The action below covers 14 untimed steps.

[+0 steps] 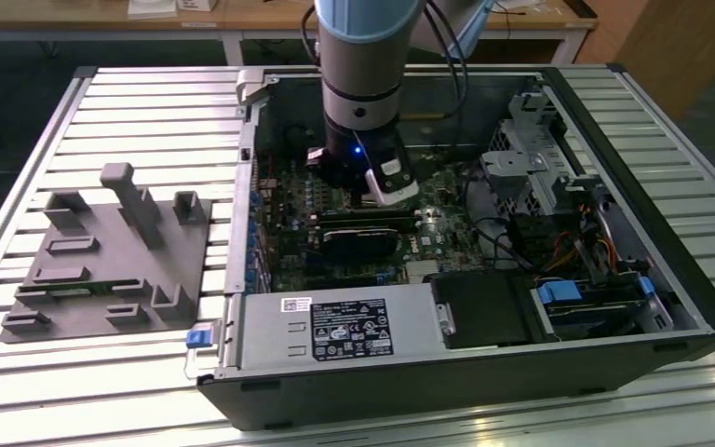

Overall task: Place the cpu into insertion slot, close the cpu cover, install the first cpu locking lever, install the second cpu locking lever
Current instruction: 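Install the second cpu locking lever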

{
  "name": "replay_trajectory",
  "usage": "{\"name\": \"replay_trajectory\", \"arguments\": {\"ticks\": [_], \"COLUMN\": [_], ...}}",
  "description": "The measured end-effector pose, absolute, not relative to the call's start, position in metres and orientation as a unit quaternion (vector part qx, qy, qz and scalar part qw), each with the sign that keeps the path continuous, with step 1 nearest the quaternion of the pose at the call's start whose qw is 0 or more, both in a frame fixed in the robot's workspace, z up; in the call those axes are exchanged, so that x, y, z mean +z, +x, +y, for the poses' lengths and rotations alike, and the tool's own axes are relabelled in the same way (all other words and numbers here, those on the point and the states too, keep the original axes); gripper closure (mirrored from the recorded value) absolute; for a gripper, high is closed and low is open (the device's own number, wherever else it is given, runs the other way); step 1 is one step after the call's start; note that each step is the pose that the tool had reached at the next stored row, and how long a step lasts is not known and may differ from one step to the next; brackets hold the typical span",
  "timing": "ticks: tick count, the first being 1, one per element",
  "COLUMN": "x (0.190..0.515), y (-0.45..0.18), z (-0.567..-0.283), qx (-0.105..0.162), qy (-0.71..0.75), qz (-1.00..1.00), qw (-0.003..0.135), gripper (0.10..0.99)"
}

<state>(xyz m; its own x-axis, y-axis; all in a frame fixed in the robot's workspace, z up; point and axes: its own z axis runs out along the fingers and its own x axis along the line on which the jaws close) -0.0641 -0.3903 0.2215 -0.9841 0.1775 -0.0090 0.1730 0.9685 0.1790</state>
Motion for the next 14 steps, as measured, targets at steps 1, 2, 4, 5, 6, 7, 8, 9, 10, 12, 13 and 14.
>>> {"name": "replay_trajectory", "arguments": {"ticks": [1, 2, 4, 5, 6, 7, 8, 9, 10, 12, 13, 14], "x": [0.221, 0.22, 0.218, 0.217, 0.217, 0.216, 0.215, 0.214, 0.213, 0.21, 0.209, 0.208], "y": [-0.064, -0.064, -0.065, -0.065, -0.065, -0.066, -0.067, -0.068, -0.069, -0.071, -0.072, -0.073], "z": [-0.392, -0.394, -0.397, -0.398, -0.399, -0.4, -0.401, -0.401, -0.401, -0.401, -0.401, -0.401], "qx": [0.092, 0.094, 0.101, 0.104, 0.107, 0.11, 0.113, 0.116, 0.118, 0.121, 0.122, 0.123], "qy": [0.088, 0.088, 0.088, 0.088, 0.088, 0.088, 0.088, 0.088, 0.088, 0.088, 0.087, 0.087], "qz": [0.992, 0.992, 0.991, 0.991, 0.99, 0.99, 0.99, 0.989, 0.989, 0.989, 0.989, 0.988], "qw": [0.012, 0.012, 0.011, 0.011, 0.011, 0.01, 0.01, 0.01, 0.01, 0.01, 0.009, 0.009], "gripper": [0.98, 0.98, 0.98, 0.98, 0.98, 0.98, 0.98, 0.98, 0.98, 0.98, 0.98, 0.98]}}
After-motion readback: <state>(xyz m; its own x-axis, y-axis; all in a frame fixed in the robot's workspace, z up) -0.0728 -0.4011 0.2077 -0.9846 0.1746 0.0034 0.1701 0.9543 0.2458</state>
